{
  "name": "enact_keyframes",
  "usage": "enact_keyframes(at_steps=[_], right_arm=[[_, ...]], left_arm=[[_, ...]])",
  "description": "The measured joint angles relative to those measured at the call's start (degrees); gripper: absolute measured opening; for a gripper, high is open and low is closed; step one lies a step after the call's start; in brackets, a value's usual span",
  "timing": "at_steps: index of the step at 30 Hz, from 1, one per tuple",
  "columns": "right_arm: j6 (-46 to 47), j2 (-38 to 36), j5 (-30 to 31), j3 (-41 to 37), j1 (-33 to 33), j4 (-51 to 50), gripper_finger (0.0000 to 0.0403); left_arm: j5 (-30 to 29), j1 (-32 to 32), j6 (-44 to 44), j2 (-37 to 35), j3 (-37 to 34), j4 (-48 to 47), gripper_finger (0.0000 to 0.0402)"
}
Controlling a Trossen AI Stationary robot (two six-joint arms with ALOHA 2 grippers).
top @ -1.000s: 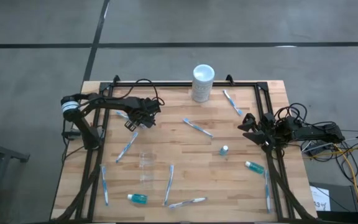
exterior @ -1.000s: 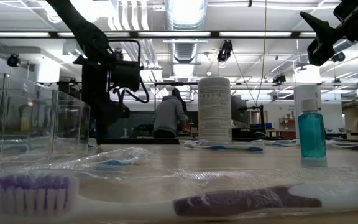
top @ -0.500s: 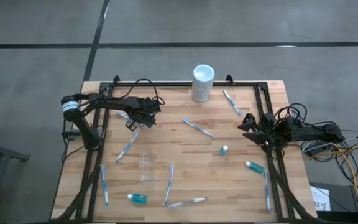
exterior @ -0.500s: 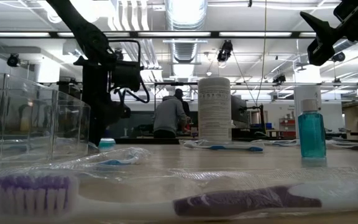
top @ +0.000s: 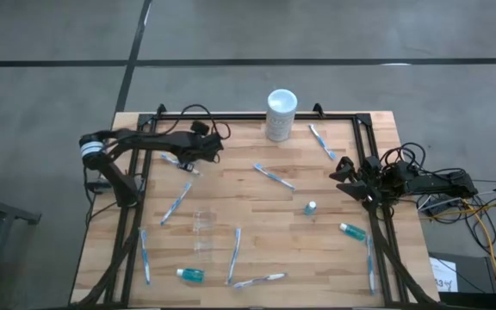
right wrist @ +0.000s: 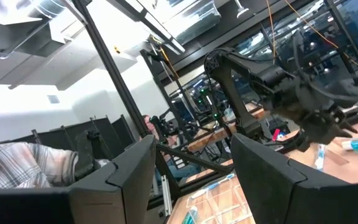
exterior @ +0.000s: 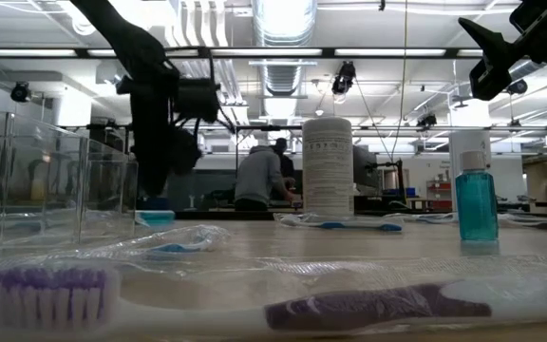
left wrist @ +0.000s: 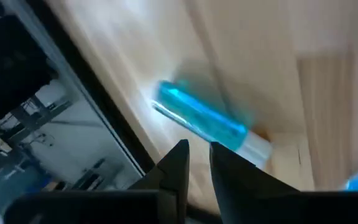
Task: Pick & Place toothbrushing station
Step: Put the blue mouthwash bottle into the transparent organizer
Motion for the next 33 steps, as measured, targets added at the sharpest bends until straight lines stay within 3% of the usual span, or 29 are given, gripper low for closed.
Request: enact_keyframes(at_steps=[4,9,12,18,25,33], right_arm=[[0.0,0.0,0.02,0.0,-0.02,-0.02,0.0206],[0.0,0.0,0.0,0.0,0.0,-0.02,0.0206],[0.0,0.0,0.0,0.0,-0.02,0.0,0.0206],[0.0,0.0,0.0,0.0,-0.02,0.01,0.0206],[0.0,0.02,0.02,0.0,-0.02,-0.02,0.0206],[0.0,0.0,0.02,0.0,0.0,-0.02,0.0206]], left_arm=[[7.13,1.99,-3.46,-1.71,1.06,6.41,0.0068],[7.83,5.66,-6.89,-1.66,3.57,9.27,0.0065],[9.5,7.68,-16.4,-1.54,6.04,7.52,0.0058],[24.5,12.46,-36.05,-1.52,10.3,3.3,0.0042],[24.01,15.89,-49.63,-1.52,10.28,0.66,0.0039],[26.54,18.87,-56.84,-0.12,9.79,-5.08,0.0039]])
